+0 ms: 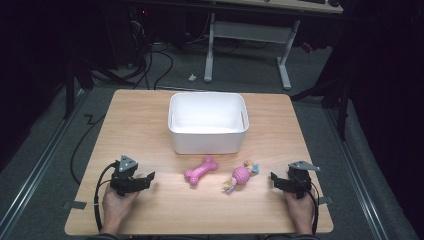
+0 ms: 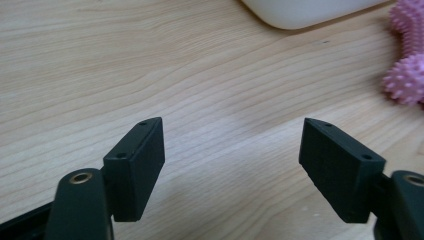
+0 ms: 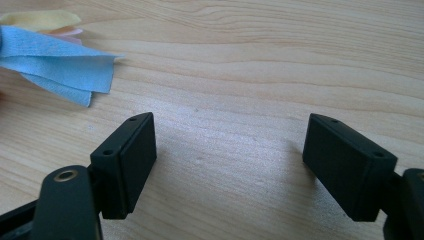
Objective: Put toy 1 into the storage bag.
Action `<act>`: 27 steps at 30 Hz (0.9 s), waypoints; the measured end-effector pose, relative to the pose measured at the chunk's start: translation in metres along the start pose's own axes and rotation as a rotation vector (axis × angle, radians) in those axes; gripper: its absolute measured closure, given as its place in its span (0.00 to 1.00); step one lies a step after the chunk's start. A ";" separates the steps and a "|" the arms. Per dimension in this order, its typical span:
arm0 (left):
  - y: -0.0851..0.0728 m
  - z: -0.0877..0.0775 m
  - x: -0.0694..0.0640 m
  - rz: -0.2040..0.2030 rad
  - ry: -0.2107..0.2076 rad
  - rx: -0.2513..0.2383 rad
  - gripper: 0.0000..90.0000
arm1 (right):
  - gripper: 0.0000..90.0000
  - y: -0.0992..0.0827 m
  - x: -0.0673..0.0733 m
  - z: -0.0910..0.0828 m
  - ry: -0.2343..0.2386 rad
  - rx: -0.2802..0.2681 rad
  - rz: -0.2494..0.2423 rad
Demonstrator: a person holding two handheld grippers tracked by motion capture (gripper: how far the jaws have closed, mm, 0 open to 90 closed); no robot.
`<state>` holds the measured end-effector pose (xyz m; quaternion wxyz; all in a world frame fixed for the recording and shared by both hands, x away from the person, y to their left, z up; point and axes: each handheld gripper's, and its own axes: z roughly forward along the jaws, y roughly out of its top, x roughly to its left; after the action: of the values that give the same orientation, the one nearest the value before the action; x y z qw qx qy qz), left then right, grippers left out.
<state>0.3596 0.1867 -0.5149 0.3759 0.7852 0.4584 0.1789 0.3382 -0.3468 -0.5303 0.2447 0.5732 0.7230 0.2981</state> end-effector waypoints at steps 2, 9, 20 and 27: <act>0.003 -0.001 -0.005 0.015 -0.013 -0.002 0.33 | 0.24 0.000 0.000 0.000 0.001 0.000 0.000; 0.018 0.001 -0.025 0.106 -0.066 0.017 0.37 | 0.25 0.000 -0.001 -0.001 -0.007 -0.002 0.006; 0.039 0.009 -0.046 0.147 -0.148 0.093 0.38 | 0.25 0.000 -0.001 0.000 -0.006 -0.002 0.006; 0.057 0.016 -0.060 0.167 -0.200 0.116 0.35 | 0.25 0.000 -0.001 0.000 -0.006 -0.003 0.004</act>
<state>0.3725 0.1119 -0.4785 0.3576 0.8549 0.3614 0.1035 0.3378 -0.3476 -0.5303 0.2470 0.5754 0.7205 0.2979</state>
